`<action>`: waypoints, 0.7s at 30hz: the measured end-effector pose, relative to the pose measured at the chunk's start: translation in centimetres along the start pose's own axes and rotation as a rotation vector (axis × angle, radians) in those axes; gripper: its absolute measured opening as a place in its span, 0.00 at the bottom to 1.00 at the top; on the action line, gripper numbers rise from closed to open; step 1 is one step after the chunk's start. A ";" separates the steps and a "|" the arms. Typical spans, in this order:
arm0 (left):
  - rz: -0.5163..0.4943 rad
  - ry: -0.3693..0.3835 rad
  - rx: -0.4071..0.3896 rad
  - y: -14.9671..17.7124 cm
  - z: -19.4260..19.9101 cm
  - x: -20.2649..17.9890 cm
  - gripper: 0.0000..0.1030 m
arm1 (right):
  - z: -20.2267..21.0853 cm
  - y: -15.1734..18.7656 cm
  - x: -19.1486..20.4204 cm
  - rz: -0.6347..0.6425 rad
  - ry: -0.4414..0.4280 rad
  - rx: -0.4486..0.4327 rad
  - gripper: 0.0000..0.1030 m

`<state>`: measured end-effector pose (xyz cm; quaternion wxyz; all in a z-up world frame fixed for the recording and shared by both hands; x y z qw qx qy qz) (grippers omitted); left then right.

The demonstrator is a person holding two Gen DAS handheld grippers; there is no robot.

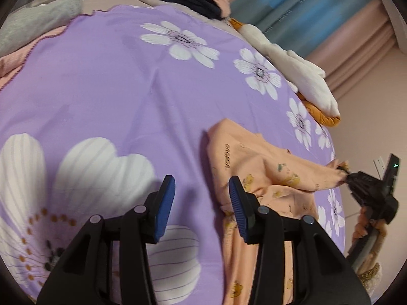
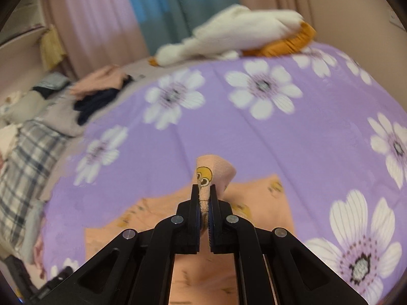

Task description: Fold small clothes

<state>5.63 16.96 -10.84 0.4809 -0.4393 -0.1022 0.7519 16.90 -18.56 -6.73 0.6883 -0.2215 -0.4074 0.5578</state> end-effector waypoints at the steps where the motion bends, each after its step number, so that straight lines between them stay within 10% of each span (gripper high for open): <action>1: -0.011 0.013 0.007 0.2 -0.3 -0.4 0.42 | -0.4 0.4 -0.4 -0.010 0.015 0.017 0.06; 21: -0.032 0.013 0.097 1.3 -3.9 -0.5 0.43 | -1.6 3.1 -3.8 -0.086 0.107 0.116 0.06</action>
Point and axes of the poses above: each gripper's, at about its wrist camera, not at the fingertips, and z roughly against the way its jaws point, x to its left, y to its underside, the point moved 1 cm from there along -z, roughly the way its jaws point, and after that the axes turned 6 degrees about -x, right-handed, at the moved point
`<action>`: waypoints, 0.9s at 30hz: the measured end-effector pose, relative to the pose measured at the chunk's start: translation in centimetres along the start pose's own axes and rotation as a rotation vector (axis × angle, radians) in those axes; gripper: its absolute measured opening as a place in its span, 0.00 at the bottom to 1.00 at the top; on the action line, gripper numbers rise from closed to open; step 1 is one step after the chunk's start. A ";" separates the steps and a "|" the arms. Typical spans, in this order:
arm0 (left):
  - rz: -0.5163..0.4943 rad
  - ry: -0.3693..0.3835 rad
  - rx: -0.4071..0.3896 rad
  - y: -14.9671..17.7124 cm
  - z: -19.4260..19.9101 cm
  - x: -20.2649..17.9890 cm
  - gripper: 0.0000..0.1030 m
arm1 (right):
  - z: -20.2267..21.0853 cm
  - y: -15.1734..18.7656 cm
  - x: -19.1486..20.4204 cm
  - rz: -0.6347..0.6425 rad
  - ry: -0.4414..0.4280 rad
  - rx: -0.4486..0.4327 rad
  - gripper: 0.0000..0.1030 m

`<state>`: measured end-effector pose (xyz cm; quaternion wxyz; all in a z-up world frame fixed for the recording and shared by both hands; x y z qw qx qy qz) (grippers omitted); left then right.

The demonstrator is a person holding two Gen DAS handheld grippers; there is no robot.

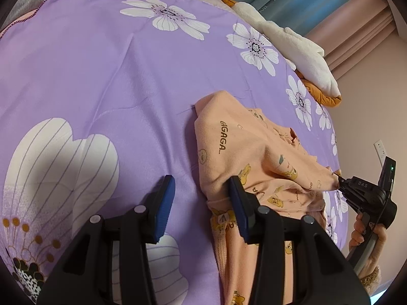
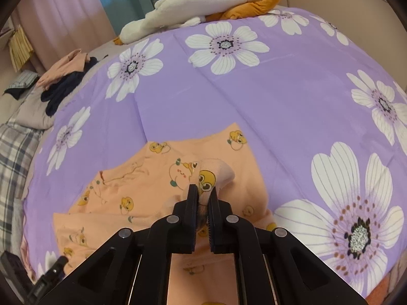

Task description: Fold small clothes

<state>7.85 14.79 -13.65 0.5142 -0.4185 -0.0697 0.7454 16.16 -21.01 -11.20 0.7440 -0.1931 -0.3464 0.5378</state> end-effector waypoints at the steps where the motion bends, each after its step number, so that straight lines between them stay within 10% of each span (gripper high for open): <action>1: -0.002 -0.004 0.000 0.0 -0.1 0.0 0.43 | -0.5 -0.1 0.0 -0.004 0.018 0.006 0.06; 10: 0.001 -0.007 -0.001 0.1 -0.3 0.1 0.43 | -4.5 -2.2 0.9 0.042 0.123 -0.005 0.06; 15: 0.006 -0.005 0.000 0.1 -0.3 0.2 0.43 | -3.3 -3.3 -0.2 0.023 0.138 -0.050 0.39; 19: 0.017 -0.007 0.000 0.0 -0.4 0.3 0.43 | -1.6 -3.7 -1.5 0.035 0.179 -0.079 0.40; 27: 0.024 -0.009 -0.003 0.2 -0.4 0.3 0.43 | -2.9 -1.8 -2.7 -0.023 0.018 0.037 0.40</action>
Point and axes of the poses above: each gripper's, at about its wrist camera, not at the fingertips, and z roughly against the way its jaws point, x to its left, y to its underside, the point moved 1 cm from there along -z, roughly the way its jaws point, and after that the axes turned 6 degrees about -x, right-handed, at the moved point
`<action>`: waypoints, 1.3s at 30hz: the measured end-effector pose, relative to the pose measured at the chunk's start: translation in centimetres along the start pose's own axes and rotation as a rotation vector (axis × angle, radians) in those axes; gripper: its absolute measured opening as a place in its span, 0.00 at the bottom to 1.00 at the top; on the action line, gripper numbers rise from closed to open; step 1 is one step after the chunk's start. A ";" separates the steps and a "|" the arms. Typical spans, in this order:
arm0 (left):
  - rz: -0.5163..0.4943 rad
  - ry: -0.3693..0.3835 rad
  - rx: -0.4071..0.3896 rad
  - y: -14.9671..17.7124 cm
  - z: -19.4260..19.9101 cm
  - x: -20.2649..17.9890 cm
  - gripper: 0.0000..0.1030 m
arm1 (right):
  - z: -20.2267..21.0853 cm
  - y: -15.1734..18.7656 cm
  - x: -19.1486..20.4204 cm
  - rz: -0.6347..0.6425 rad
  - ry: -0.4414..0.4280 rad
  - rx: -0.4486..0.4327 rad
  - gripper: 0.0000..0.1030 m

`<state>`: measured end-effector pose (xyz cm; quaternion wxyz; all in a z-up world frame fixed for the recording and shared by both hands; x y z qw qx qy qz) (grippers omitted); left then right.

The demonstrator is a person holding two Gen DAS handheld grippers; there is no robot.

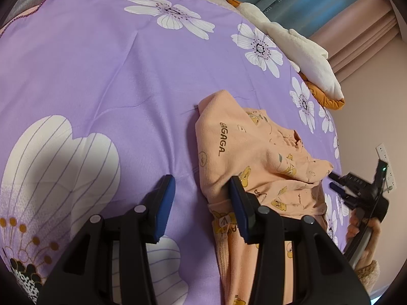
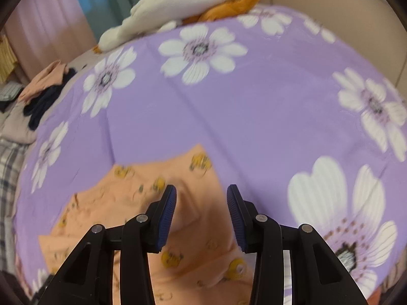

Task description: Fold small clothes

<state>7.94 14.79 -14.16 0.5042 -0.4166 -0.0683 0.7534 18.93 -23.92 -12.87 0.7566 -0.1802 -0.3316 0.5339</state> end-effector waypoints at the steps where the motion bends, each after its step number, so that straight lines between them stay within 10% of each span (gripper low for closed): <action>1: -0.001 0.000 0.000 0.0 0.0 0.0 0.43 | -0.5 0.4 0.2 0.005 -0.008 0.016 0.40; 6: -0.006 -0.003 -0.001 -0.1 -0.1 0.0 0.43 | -3.4 0.9 0.9 0.001 -0.023 0.066 0.35; 9: -0.004 -0.001 -0.001 -0.1 -0.1 -0.1 0.43 | -2.6 0.6 1.5 0.030 -0.003 0.014 0.04; 19: 0.014 0.015 0.016 -0.2 0.4 -0.1 0.44 | 6.0 0.1 -0.3 0.030 -0.068 -0.137 0.04; 27: -0.001 0.008 0.026 0.0 0.5 -0.4 0.44 | 1.1 5.3 -3.3 0.128 0.149 0.053 0.04; 39: -0.017 0.030 0.034 0.1 0.3 -1.0 0.47 | 3.2 2.2 -3.9 0.025 -0.022 -0.007 0.10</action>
Point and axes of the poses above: each gripper's, at about its wrist camera, not at the fingertips, and z roughly against the way its jaws point, x to its left, y to its underside, the point moved 1 cm from there along -z, roughly the way its jaws point, and after that the axes turned 6 degrees about -x, right-handed, at the moved point
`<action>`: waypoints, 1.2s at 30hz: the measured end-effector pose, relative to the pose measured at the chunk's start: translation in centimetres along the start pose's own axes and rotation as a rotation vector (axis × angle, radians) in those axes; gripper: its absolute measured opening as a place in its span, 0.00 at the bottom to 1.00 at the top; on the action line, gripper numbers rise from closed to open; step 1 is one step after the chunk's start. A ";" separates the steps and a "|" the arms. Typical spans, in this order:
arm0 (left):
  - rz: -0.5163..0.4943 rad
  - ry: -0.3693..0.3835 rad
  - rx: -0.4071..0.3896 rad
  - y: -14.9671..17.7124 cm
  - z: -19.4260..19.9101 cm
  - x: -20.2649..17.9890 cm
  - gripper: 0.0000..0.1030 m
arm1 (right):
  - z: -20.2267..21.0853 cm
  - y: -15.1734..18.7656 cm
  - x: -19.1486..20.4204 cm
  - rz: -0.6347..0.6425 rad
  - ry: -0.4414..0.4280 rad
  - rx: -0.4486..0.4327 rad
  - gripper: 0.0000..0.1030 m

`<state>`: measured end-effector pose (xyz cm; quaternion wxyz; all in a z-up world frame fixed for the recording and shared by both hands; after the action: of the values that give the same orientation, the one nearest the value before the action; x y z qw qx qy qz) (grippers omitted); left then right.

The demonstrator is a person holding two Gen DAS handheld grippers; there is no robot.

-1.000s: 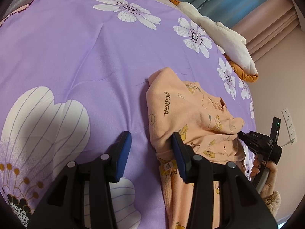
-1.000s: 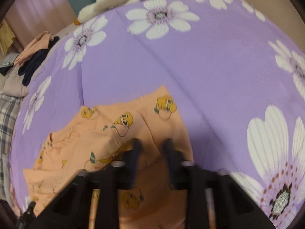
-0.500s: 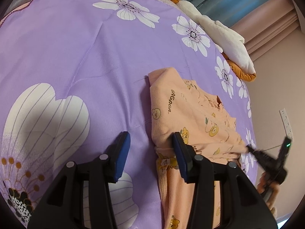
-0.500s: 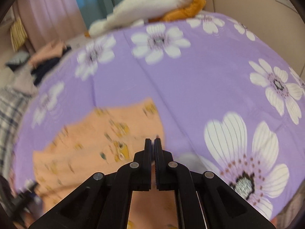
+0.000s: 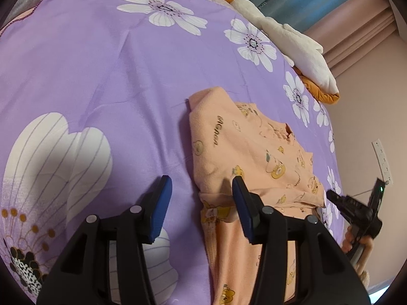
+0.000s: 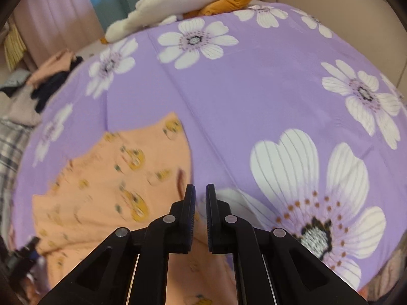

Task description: Fold small clothes

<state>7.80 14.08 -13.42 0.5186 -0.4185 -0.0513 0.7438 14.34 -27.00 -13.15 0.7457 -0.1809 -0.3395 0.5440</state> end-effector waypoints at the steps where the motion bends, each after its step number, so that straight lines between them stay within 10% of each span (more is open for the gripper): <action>1: -0.004 0.006 0.003 0.0 -0.1 -0.2 0.47 | -0.5 -0.3 0.3 0.000 -0.024 0.009 0.17; 9: -0.039 -0.022 0.011 0.3 -0.4 -0.6 0.47 | -4.3 -0.4 3.3 0.079 -0.031 0.064 0.29; 13: -0.043 -0.026 0.014 0.4 -0.5 -0.5 0.48 | -3.8 -0.6 3.9 0.117 0.000 0.017 0.05; 20: -0.052 -0.030 0.015 0.5 -0.6 -0.6 0.48 | -1.1 -2.9 4.7 0.120 -0.033 -0.132 0.05; 36: -0.073 -0.029 0.027 0.6 -1.1 -0.9 0.56 | -6.7 -1.4 3.9 0.156 0.049 -0.036 0.05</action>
<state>8.15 12.72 -13.93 0.5502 -0.3987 -0.0642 0.7309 20.71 -23.17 -15.70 0.7058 -0.2335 -0.3157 0.5896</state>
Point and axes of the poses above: each gripper's, at about its wrist camera, not at the fingertips, and z roughly against the way its jaws point, x to its left, y to its underside, the point moved 1 cm from there along -z, roughly the way its jaws point, and after that the axes turned 6 degrees about -x, right-handed, at the moved point
